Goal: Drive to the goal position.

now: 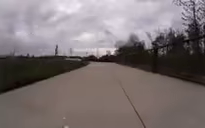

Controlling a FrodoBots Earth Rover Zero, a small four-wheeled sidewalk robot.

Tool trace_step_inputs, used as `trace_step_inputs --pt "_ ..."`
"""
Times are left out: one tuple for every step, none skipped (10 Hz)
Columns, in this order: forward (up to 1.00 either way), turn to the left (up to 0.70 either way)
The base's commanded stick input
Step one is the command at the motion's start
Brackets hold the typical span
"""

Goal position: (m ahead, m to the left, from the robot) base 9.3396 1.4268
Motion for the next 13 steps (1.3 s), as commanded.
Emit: trace_step_inputs --pt "1.00 0.00" --pt "1.00 0.00" --pt "1.00 0.00" --pt "1.00 0.00" --pt "1.00 0.00" --pt "1.00 0.00" --pt "1.00 0.00" --pt "1.00 0.00" --pt "1.00 0.00" --pt "1.00 0.00" --pt "1.00 0.00" --pt "1.00 0.00" --pt "1.00 0.00"
